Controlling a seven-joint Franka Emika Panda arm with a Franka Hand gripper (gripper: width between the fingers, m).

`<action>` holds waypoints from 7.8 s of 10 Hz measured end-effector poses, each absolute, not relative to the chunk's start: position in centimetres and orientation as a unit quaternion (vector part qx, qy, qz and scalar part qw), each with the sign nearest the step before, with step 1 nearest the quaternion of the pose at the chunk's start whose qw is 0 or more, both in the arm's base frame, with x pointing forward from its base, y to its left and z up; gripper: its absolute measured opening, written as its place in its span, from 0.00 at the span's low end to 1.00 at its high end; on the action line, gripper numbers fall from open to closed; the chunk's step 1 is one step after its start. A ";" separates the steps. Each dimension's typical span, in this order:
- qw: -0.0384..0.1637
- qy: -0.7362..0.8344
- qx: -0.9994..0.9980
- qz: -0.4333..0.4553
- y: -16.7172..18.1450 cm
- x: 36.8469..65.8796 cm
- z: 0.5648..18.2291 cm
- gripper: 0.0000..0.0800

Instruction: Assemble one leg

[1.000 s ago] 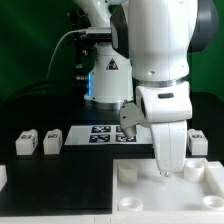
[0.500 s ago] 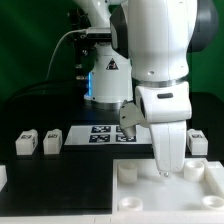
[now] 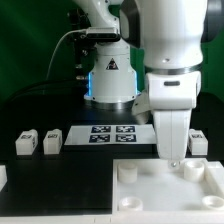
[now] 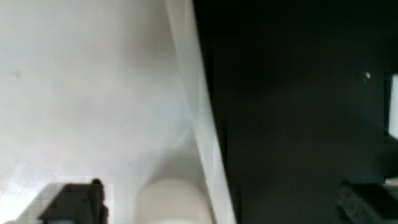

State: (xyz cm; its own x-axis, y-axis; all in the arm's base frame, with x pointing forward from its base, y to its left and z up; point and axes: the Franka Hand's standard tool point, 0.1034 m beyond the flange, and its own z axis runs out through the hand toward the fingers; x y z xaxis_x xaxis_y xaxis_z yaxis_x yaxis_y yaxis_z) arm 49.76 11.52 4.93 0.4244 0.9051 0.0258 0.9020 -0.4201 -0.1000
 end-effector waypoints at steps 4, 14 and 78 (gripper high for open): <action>0.044 -0.354 -0.934 0.016 14.1 49.7 5.8 0.81; 0.037 -0.064 -0.993 0.094 16.2 45.9 5.4 0.81; 0.068 -0.024 -0.944 -0.321 8.3 60.0 16.1 0.37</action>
Offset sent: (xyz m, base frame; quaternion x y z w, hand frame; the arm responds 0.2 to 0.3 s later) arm 0.0000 0.0000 0.0000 0.0000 0.0000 0.2667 0.9638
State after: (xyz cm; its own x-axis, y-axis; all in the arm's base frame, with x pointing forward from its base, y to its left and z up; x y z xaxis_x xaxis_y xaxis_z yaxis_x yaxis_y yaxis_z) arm 60.04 8.32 16.15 0.7933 0.0024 0.6089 0.0895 -0.9896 -0.1128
